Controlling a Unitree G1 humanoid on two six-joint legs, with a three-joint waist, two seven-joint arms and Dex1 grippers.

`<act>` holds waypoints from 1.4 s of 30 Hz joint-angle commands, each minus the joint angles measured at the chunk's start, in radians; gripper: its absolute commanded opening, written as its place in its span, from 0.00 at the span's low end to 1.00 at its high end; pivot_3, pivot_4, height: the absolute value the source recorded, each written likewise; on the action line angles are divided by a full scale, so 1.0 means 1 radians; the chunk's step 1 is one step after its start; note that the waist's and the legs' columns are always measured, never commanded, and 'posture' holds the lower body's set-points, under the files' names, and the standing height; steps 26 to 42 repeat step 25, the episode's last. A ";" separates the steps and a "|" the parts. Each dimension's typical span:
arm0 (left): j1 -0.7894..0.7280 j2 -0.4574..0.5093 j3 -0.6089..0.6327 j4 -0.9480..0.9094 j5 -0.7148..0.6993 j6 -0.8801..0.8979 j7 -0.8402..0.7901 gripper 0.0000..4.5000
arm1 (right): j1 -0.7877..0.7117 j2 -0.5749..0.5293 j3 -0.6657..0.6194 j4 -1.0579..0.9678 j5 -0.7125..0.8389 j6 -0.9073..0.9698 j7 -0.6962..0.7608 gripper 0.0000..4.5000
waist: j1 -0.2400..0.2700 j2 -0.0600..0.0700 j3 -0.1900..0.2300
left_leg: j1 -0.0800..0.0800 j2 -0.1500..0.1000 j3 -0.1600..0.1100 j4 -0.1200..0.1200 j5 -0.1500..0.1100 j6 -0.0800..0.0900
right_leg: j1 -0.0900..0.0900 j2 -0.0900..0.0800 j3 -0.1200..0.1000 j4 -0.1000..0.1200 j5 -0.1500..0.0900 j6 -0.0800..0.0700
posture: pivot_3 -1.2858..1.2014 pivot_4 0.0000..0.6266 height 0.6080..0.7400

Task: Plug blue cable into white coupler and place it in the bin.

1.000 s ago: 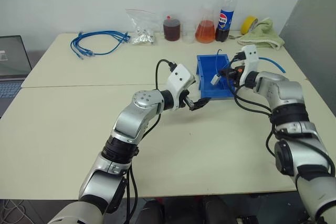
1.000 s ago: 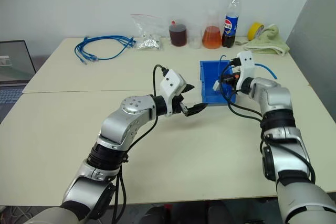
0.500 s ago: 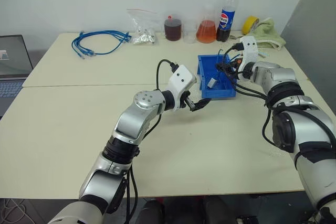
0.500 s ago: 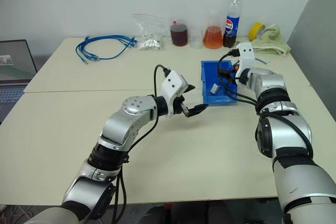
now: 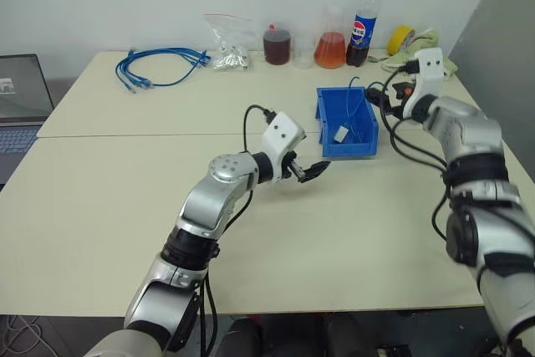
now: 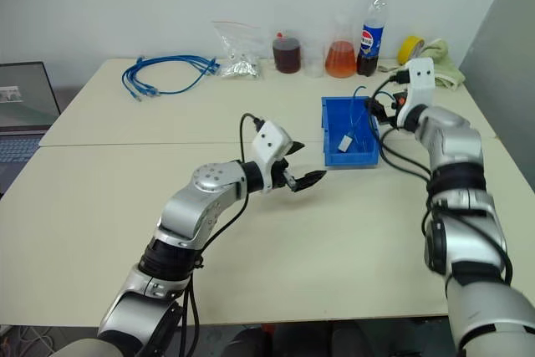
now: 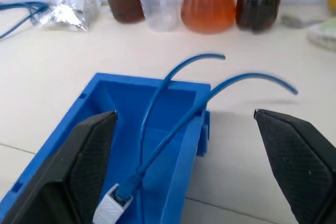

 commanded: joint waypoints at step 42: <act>0.671 -0.055 0.401 -0.082 0.163 -0.508 0.550 1.00 | 1.166 0.409 0.050 -0.804 -0.056 -0.715 -0.278 0.99 | 0.025 0.000 0.000 | 0.016 0.000 -0.002 0.008 -0.003 0.005 | 0.017 0.005 0.002 0.000 0.003 0.005 | 0.52 0.24 1.00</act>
